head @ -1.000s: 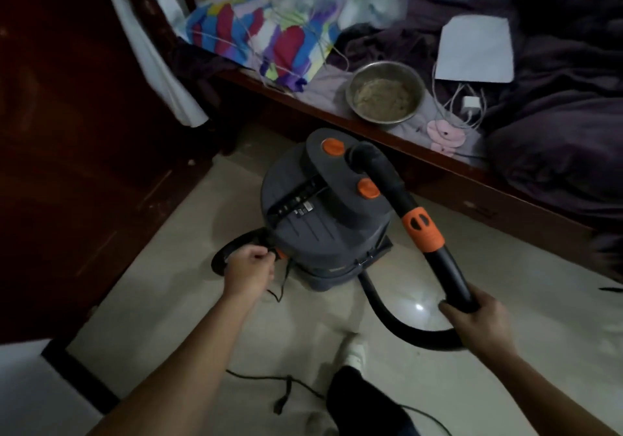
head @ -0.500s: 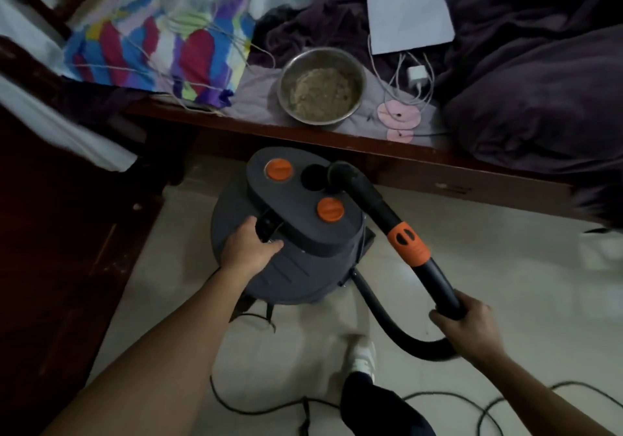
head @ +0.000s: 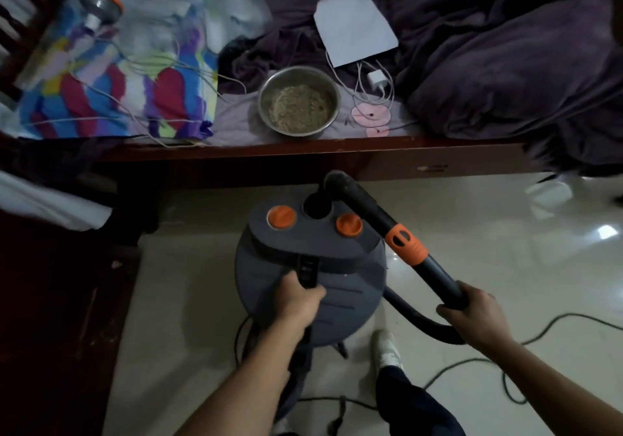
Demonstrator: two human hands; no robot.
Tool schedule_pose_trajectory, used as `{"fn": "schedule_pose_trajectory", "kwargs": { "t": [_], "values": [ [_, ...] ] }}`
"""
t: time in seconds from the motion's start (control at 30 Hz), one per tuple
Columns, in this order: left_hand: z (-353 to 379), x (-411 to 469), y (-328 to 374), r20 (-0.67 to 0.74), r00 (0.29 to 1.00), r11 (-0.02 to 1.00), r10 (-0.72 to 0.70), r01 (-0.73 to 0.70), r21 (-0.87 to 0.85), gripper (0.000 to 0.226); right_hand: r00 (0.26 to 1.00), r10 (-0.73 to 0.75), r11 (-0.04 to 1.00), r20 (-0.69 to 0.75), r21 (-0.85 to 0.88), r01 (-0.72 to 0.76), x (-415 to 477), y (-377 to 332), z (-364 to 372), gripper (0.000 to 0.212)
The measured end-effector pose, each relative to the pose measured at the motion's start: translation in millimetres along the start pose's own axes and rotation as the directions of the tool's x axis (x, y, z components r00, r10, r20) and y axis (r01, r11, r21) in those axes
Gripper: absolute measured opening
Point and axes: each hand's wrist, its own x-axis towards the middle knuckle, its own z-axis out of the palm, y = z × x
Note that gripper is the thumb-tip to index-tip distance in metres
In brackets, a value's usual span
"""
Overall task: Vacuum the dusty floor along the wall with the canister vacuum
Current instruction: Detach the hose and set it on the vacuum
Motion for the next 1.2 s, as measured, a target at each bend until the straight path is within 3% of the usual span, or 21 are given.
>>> {"fn": "schedule_pose_trajectory", "kwargs": {
  "t": [0.17,0.3,0.4,0.5,0.6,0.7,0.8,0.87,0.97,1.1,1.2],
  "values": [
    [13,-30,-24,0.251,0.967,0.986,0.037,-0.075,0.145,0.033,0.994,0.095,0.995,-0.059,0.016,-0.094,-46,-6,27,0.024],
    [-5,-48,-27,0.417,0.895,0.891,0.156,-0.31,0.331,0.016,0.987,0.112,0.993,-0.115,0.048,-0.107,-66,-8,34,0.029],
    [-38,-46,-22,0.213,0.891,0.77,0.4,-0.453,0.45,0.015,0.977,0.151,0.988,-0.149,0.067,-0.142,-74,-17,33,0.029],
    [-69,-27,-18,0.021,0.846,0.7,0.533,-0.455,0.55,0.017,0.97,0.185,0.979,-0.155,0.115,-0.169,-76,-30,34,0.027],
    [-68,-6,-14,0.089,0.856,0.668,0.51,-0.459,0.586,0.043,0.969,0.192,0.971,-0.153,0.176,-0.164,-73,-46,40,0.031],
    [-59,7,-8,0.225,0.814,0.615,0.536,-0.559,0.556,0.044,0.964,0.22,0.956,-0.147,0.227,-0.184,-67,-59,44,0.038],
    [-67,21,2,0.373,0.801,0.549,0.468,-0.595,0.588,0.046,0.962,0.251,0.944,-0.103,0.247,-0.22,-65,-60,45,0.043],
    [-71,21,7,0.345,0.832,0.596,0.435,-0.553,0.581,0.033,0.966,0.252,0.944,-0.06,0.234,-0.232,-68,-58,46,0.045],
    [-60,9,5,0.178,0.881,0.71,0.439,-0.461,0.532,0.018,0.972,0.23,0.952,-0.038,0.215,-0.217,-75,-58,51,0.049],
    [-47,-2,-4,0.101,0.828,0.647,0.552,-0.501,0.575,0.017,0.977,0.205,0.967,-0.05,0.167,-0.194,-74,-60,52,0.049],
    [-51,3,-5,0.186,0.791,0.55,0.583,-0.552,0.626,0.025,0.976,0.216,0.966,-0.027,0.15,-0.209,-71,-62,54,0.045]
  ]
}}
